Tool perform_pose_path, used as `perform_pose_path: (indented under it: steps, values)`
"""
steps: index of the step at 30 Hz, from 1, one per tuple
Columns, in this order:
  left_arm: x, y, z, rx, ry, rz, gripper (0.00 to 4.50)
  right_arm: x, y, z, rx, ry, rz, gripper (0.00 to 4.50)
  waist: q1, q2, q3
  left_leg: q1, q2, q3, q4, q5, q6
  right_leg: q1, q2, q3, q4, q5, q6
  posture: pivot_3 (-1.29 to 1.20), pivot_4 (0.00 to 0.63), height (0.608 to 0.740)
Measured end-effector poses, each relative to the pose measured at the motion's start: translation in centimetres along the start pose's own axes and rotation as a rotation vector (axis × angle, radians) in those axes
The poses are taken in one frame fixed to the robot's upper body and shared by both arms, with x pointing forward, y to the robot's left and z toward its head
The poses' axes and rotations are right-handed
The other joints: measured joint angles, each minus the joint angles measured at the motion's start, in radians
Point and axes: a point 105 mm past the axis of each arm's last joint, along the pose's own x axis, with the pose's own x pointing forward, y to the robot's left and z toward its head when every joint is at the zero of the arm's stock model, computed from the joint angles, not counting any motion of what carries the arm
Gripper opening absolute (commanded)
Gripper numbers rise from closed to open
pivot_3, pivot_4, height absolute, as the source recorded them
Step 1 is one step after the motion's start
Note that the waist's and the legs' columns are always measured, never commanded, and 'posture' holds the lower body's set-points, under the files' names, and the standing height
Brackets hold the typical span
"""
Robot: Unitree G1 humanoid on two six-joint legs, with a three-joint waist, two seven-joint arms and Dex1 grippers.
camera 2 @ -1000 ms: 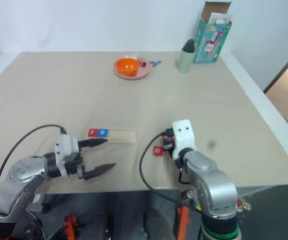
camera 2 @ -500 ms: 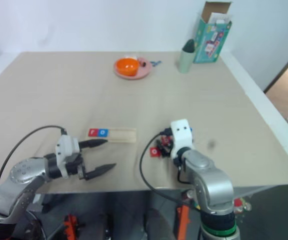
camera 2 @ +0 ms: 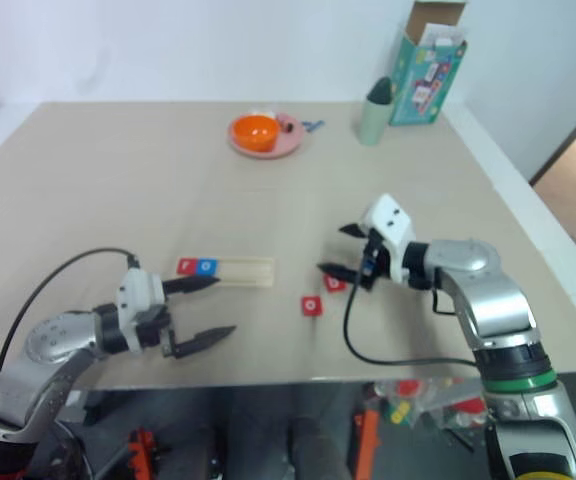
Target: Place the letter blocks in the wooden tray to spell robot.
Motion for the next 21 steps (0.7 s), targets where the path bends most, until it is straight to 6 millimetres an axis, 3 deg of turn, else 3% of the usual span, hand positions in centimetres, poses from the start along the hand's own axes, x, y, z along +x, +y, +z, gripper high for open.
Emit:
perform_pose_path:
  steps: [3,7,18,21]
  values:
    - [0.0,0.0,0.0,-0.001,-0.003,0.003,4.50,0.2,0.1,-1.6,-0.077,0.034,0.165,4.48,0.000,0.000,0.000,0.000,0.000,0.000,0.000,0.000,0.000,0.000,0.000,0.000,0.000,0.000,0.000,0.00,0.150,0.740]
    - [0.0,0.0,0.0,-0.002,-0.003,0.009,4.50,0.3,-0.8,-2.1,-0.131,0.038,0.236,4.48,0.000,0.000,0.000,0.001,0.000,0.000,0.001,0.000,0.000,0.001,0.000,0.000,0.000,0.001,-0.001,0.00,0.150,0.740]
    - [-0.3,-0.2,0.0,-0.009,0.010,0.047,4.50,1.5,-1.3,-4.2,-0.117,0.050,0.282,4.48,0.001,0.001,0.000,0.001,0.000,0.001,0.002,0.001,-0.001,0.002,0.000,0.001,0.000,0.003,-0.001,0.00,0.150,0.740]
    - [-0.5,-0.3,-0.1,-0.012,0.019,0.055,4.50,1.6,-1.4,-4.7,-0.113,0.065,0.281,3.70,0.001,0.001,0.000,0.001,0.000,0.001,0.002,0.001,-0.001,0.002,0.000,0.001,0.000,0.003,-0.001,0.00,0.150,0.740]
